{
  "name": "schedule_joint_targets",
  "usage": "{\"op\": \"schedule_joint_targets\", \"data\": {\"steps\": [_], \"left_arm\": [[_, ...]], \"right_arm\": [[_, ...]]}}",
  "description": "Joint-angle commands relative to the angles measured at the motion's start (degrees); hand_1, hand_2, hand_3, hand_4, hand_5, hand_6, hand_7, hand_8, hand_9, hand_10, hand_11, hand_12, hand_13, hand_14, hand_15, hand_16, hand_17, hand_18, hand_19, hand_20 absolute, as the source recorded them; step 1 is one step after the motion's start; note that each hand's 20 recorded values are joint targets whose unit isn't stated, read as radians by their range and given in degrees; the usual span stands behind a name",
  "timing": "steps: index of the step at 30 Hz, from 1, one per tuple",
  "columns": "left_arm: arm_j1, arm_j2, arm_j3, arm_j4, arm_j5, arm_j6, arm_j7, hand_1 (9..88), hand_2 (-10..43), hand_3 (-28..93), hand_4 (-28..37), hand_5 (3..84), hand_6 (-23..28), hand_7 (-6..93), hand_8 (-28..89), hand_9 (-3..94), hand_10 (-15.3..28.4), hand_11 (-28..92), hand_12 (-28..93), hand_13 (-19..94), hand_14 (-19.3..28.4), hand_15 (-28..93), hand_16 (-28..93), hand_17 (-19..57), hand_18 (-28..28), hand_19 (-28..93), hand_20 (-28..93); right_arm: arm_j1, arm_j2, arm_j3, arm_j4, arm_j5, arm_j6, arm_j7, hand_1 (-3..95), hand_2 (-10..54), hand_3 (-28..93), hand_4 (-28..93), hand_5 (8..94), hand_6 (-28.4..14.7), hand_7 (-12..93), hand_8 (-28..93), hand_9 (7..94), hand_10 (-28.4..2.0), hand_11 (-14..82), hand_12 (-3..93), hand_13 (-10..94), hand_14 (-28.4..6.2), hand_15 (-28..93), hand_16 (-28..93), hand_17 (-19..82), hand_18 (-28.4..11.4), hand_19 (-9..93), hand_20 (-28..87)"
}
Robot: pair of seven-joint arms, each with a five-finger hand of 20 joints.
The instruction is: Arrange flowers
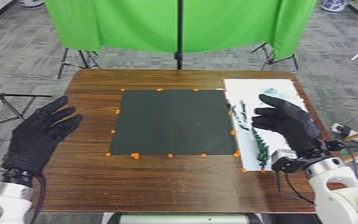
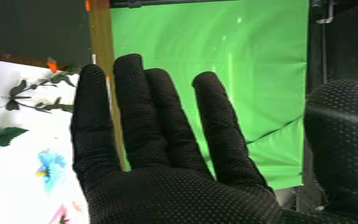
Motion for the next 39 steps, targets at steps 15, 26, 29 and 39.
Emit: {"op": "schedule_joint_targets", "data": {"steps": [15, 26, 29, 39], "left_arm": [[0.8, -0.30, -0.12, 0.00, 0.28, -0.12, -0.85, 26.0, -2.8, 70, -25.5, 37.1, 2.7, 20.6, -10, 32.6, 13.2, 27, 12, 28, 16.4, 36, -2, -7.2, 22.0, 49, 4], [0.8, 0.01, -0.46, -0.23, 0.08, 0.44, -0.65, 25.8, -2.7, 70, -25.6, 37.2, 2.7, 20.7, -10, 32.6, 13.2, 27, 12, 28, 16.4, 36, -2, -7.2, 21.9, 49, 4], [0.1, -0.52, 0.17, 0.13, -3.83, -0.57, -0.04, 25.7, -2.7, 70, -25.6, 37.2, 2.7, 20.7, -10, 32.7, 13.2, 27, 12, 28, 16.4, 36, -2, -7.3, 21.9, 49, 4], [0.7, -0.32, -0.14, -0.19, -3.08, 0.13, 0.24, 25.7, -2.7, 70, -25.9, 37.7, 2.8, 20.5, -10, 33.0, 13.3, 28, 12, 28, 16.6, 36, -2, -7.3, 22.0, 49, 4]], "right_arm": [[-5.5, 6.8, -2.4, -4.3, -15.5, 17.7, -3.9, 32.9, -5.2, 53, -28, 42.3, -2.1, 27, -17, 47.9, -13.0, 26.4, 19.0, 46, -11.2, 44, 15, 15, -22.5, 61, 22], [-3.2, 20.2, -4.8, -9.0, -54.7, -3.6, 19.4, 31.7, -9.5, 37, -27, 71.5, 0.8, 49, -20, 73.1, -12.1, 57.3, 30.0, 67, -12.7, 78, 26, 27, -20.6, 78, 30], [-0.6, 21.6, -7.8, -6.5, -56.9, -14.1, 23.7, 22.3, -9.5, 45, -28, 72.7, 0.1, 47, -18, 74.1, -12.6, 56.2, 32.1, 67, -13.0, 78, 27, 27, -20.8, 79, 29], [3.5, 23.3, -15.2, -1.5, -58.6, -18.1, 28.1, 16.3, -8.4, 48, -28, 71.6, -1.1, 43, -17, 72.2, -14.0, 54.8, 32.4, 65, -13.9, 78, 26, 26, -21.6, 78, 27]]}}
